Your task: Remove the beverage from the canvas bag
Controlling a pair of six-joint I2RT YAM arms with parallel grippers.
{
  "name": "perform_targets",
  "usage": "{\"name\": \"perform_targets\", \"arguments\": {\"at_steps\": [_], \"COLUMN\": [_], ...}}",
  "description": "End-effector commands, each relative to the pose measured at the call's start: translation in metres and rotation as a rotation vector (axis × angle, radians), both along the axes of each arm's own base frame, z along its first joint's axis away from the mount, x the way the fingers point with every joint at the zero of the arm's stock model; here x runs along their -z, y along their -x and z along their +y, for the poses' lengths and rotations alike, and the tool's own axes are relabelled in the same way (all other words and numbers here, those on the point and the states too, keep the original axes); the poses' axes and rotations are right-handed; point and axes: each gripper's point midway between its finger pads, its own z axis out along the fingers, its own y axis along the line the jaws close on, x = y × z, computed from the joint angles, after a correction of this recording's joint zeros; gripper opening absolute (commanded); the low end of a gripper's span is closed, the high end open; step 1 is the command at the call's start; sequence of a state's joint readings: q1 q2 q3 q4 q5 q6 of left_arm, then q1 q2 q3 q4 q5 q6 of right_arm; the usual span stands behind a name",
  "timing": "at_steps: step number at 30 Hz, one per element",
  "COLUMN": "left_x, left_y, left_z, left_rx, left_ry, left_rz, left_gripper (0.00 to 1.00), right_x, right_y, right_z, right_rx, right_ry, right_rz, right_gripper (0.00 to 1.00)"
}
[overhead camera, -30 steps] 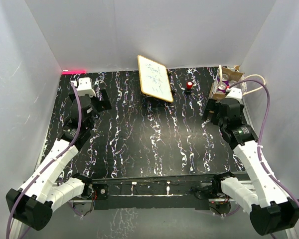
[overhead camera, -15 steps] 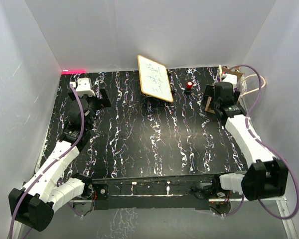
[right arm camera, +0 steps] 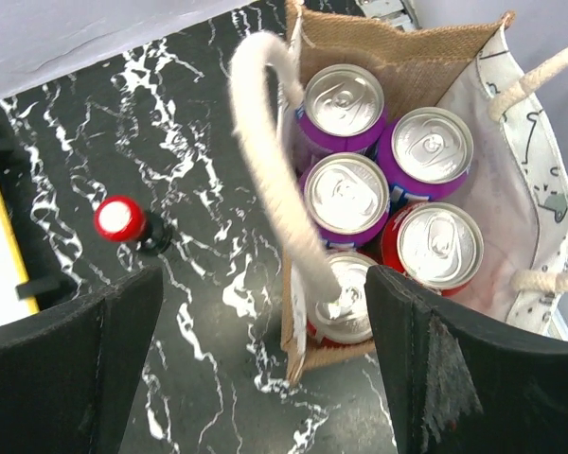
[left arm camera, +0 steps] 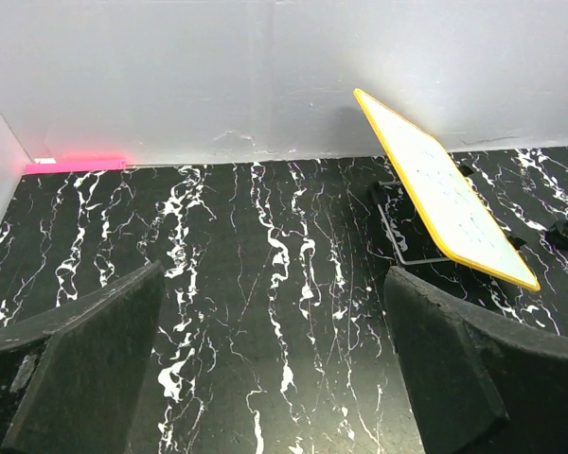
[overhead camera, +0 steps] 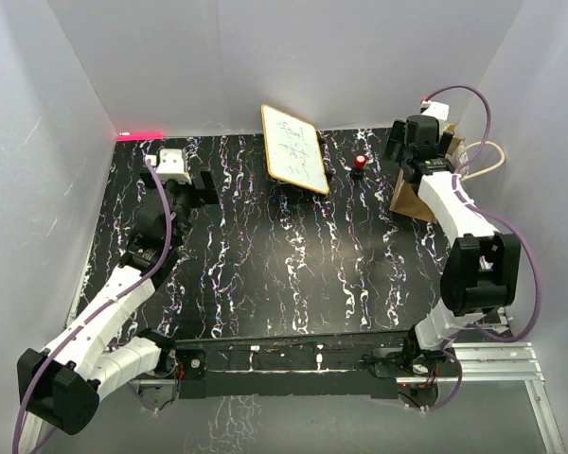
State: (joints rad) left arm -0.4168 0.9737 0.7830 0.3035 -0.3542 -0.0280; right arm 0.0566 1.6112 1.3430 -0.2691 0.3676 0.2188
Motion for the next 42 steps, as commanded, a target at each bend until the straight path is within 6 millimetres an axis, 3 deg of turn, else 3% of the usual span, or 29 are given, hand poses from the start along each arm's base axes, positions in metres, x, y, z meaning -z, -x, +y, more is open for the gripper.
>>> {"name": "perform_targets", "arguments": {"at_steps": [1, 4, 7, 8, 13, 18, 27, 36, 42], "left_x": [-0.013, -0.011, -0.009, -0.008, -0.005, 0.0, 0.011, 0.012, 0.013], "left_y": [-0.001, -0.002, -0.003, -0.003, -0.005, -0.007, -0.014, -0.013, -0.014], "left_z": [0.001, 0.001, 0.002, 0.003, 0.0, -0.002, -0.008, -0.009, -0.014], "left_rx": [-0.01, -0.009, -0.02, -0.022, -0.014, -0.009, 0.005, 0.011, 0.032], "left_ry": [0.0, -0.007, -0.014, -0.016, -0.023, -0.022, -0.028, -0.022, -0.013], "left_rz": [-0.05, -0.047, -0.041, -0.039, -0.023, -0.011, 0.032, 0.041, 0.05], "left_gripper": [0.97, 0.97, 0.97, 0.97, 0.97, 0.97, 0.97, 0.97, 0.97], "right_x": [-0.031, -0.027, -0.024, -0.023, -0.02, -0.019, -0.021, -0.004, 0.012], "right_y": [-0.032, -0.043, -0.047, -0.046, -0.03, -0.002, 0.058, 0.142, 0.191], "right_z": [-0.015, -0.021, -0.02, -0.02, -0.02, -0.012, 0.011, 0.047, 0.089], "right_rx": [0.018, -0.026, -0.035, -0.034, -0.037, -0.067, -0.147, -0.282, -0.427], "right_ry": [-0.036, -0.094, -0.118, -0.124, -0.125, -0.153, -0.221, -0.334, -0.484], "right_rz": [-0.125, -0.137, -0.133, -0.129, -0.117, -0.104, -0.098, -0.016, 0.037], "right_gripper": [0.89, 0.76, 0.39, 0.31, 0.16, 0.08, 0.08, 0.08, 0.08]}}
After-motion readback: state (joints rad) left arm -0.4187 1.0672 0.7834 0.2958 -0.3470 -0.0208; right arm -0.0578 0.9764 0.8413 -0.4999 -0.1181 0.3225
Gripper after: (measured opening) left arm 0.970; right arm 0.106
